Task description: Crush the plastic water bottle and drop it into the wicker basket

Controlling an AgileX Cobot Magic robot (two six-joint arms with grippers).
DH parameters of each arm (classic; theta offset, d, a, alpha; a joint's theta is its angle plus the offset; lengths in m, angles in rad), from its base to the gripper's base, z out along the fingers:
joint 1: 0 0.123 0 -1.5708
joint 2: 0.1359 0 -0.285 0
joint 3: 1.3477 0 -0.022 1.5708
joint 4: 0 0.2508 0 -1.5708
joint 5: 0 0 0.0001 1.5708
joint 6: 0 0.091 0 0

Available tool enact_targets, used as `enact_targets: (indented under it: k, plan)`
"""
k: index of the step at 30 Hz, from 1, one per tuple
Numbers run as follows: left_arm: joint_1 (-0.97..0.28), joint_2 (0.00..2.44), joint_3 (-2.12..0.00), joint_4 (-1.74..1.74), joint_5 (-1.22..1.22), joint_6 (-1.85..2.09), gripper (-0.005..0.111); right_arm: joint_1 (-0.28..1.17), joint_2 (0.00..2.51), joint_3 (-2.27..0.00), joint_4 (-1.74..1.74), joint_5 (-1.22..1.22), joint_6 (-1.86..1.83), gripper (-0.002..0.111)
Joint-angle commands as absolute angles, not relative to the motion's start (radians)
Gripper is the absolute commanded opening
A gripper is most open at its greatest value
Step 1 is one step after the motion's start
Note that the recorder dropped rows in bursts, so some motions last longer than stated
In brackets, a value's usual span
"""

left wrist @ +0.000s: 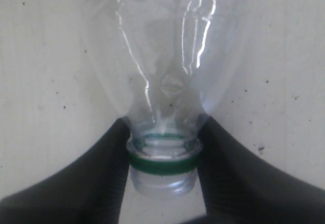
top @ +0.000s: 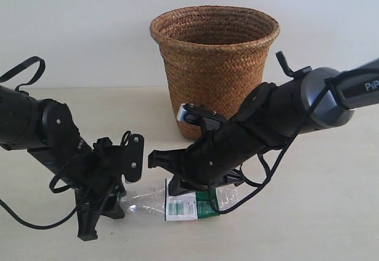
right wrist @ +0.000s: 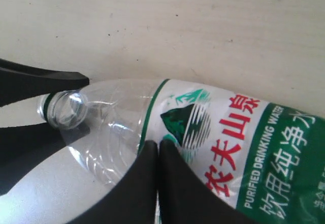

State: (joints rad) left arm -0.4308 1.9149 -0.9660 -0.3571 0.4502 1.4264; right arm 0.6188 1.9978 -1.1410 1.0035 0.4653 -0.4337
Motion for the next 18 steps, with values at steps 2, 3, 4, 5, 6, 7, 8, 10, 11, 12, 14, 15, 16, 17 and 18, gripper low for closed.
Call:
enact_targets:
  k: [2, 3, 4, 5, 6, 7, 8, 10, 11, 12, 14, 15, 16, 17, 18]
  plan:
    - [-0.44, 1.937, -0.955, -0.35, 0.463, 1.425, 0.004, 0.622, 2.068, -1.129, 0.99, 0.47, -0.428, 0.0]
    - [-0.44, 1.937, -0.955, -0.35, 0.463, 1.425, 0.004, 0.622, 2.068, -1.129, 0.984, 0.47, -0.428, 0.0]
    - [-0.44, 1.937, -0.955, -0.35, 0.463, 1.425, 0.004, 0.622, 2.068, -1.129, 0.984, 0.47, -0.425, 0.0]
    - [-0.44, 1.937, -0.955, -0.35, 0.463, 1.425, 0.004, 0.622, 2.068, -1.129, 0.984, 0.475, -0.425, 0.0]
    - [-0.44, 1.937, -0.955, -0.35, 0.463, 1.425, 0.004, 0.622, 2.068, -1.129, 0.984, 0.477, -0.425, 0.0]
    - [-0.44, 1.937, -0.955, -0.35, 0.463, 1.425, 0.004, 0.622, 2.068, -1.129, 0.984, 0.479, -0.421, 0.0]
    - [-0.44, 1.937, -0.955, -0.35, 0.463, 1.425, 0.004, 0.622, 2.068, -1.129, 0.984, 0.484, -0.417, 0.0]
    - [-0.44, 1.937, -0.955, -0.35, 0.463, 1.425, 0.004, 0.622, 2.068, -1.129, 0.982, 0.493, -0.409, 0.0]
    - [-0.44, 1.937, -0.955, -0.35, 0.463, 1.425, 0.004, 0.622, 2.068, -1.129, 0.982, 0.5, -0.409, 0.0]
    - [-0.44, 1.937, -0.955, -0.35, 0.463, 1.425, 0.004, 0.622, 2.068, -1.129, 0.982, 0.503, -0.409, 0.0]
    - [-0.44, 1.937, -0.955, -0.35, 0.463, 1.425, 0.004, 0.622, 2.078, -1.129, 0.98, 0.511, -0.409, 0.0]
    - [-0.44, 1.937, -0.955, -0.35, 0.463, 1.425, 0.004, 0.622, 2.084, -1.129, 0.98, 0.513, -0.406, 0.0]
    - [-0.44, 1.937, -0.955, -0.35, 0.463, 1.425, 0.004, 0.622, 2.091, -1.129, 0.98, 0.509, -0.402, 0.0]
    - [-0.44, 1.937, -0.955, -0.35, 0.463, 1.425, 0.004, 0.622, 2.106, -1.129, 0.98, 0.507, -0.402, 0.0]
    - [-0.44, 1.937, -0.955, -0.35, 0.463, 1.425, 0.004, 0.622, 2.108, -1.129, 0.98, 0.501, -0.409, 0.0]
